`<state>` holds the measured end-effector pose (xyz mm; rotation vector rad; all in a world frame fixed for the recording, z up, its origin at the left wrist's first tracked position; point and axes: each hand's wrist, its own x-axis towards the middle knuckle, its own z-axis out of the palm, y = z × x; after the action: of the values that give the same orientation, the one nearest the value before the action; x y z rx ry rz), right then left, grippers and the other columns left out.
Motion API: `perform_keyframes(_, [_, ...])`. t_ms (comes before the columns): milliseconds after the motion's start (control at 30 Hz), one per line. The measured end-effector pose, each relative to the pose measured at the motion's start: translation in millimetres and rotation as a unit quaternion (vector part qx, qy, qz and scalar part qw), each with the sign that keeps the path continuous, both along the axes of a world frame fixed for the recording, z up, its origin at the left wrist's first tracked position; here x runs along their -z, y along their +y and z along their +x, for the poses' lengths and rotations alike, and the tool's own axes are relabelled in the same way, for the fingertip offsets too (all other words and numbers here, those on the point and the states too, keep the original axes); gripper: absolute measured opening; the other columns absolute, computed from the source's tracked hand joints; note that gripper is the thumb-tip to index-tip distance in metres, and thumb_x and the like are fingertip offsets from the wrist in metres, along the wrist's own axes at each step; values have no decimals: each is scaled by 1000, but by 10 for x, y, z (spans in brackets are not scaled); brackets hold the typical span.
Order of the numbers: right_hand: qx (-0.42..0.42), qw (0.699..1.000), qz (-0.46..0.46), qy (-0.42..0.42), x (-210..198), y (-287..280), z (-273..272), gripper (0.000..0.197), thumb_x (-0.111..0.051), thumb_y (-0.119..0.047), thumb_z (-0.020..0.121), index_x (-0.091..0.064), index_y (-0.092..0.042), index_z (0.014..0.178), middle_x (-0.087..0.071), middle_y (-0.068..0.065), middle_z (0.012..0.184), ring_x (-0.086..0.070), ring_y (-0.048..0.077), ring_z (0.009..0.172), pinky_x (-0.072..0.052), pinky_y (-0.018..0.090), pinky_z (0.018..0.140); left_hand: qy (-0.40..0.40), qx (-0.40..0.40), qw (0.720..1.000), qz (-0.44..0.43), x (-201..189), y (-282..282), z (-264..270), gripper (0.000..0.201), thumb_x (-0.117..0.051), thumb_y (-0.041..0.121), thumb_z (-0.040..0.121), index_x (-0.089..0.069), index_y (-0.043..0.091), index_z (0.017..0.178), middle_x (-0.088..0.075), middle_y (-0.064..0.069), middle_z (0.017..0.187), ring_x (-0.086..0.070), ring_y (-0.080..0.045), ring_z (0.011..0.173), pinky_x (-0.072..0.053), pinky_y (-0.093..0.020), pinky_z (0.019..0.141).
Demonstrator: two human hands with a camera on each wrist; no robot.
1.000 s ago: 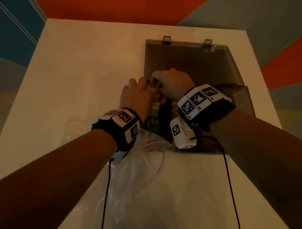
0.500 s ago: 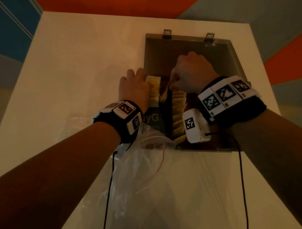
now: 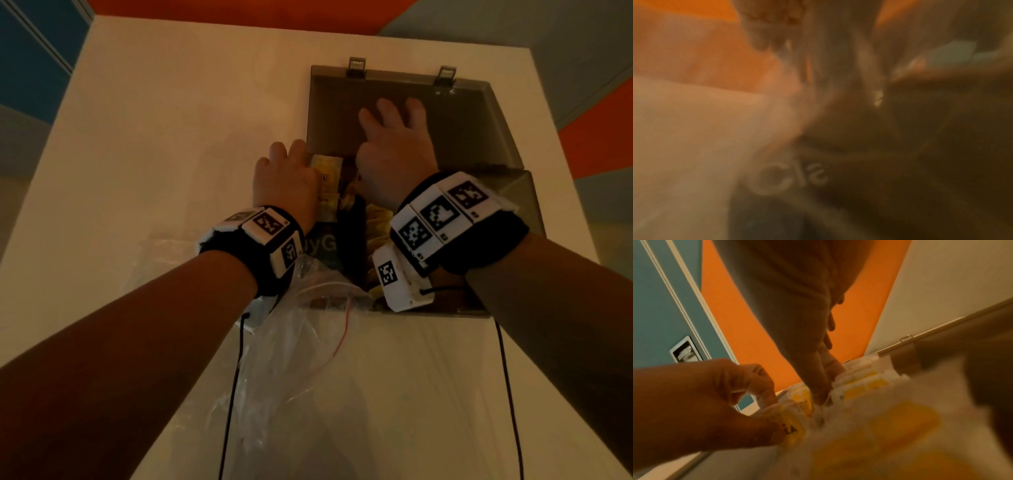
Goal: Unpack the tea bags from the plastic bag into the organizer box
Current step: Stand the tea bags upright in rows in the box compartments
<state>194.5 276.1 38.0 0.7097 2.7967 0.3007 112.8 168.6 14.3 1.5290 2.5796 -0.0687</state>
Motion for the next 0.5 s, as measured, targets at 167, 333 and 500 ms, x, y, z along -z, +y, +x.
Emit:
perform_keyframes(167, [-5, 1000, -11, 8, 45, -95, 47, 40, -53, -49, 83, -66, -21, 108, -22, 12, 153, -8, 33, 143, -3, 56, 113, -3, -3, 1000, 1, -11, 1, 7, 27, -56, 24, 85, -60, 9, 107, -40, -14, 124, -38, -37, 112, -36, -40, 82])
perform_keyframes(333, [2, 999, -6, -33, 131, -193, -23, 50, -39, -53, 89, -54, -21, 124, -21, 16, 153, -4, 34, 144, 4, 56, 114, -11, -6, 1000, -5, -2, 5, -1, 28, -56, 25, 84, -60, 10, 107, -39, -13, 127, -36, -37, 115, -37, -40, 86])
perform_keyframes(500, [75, 995, -63, -15, 137, -106, -44, 37, -45, -44, 88, -66, -18, 105, -26, 11, 152, -8, 32, 143, 0, 57, 113, -3, -2, 1000, -5, 10, 14, -6, 24, -55, 21, 85, -61, 10, 106, -41, -13, 125, -37, -37, 113, -36, -39, 83])
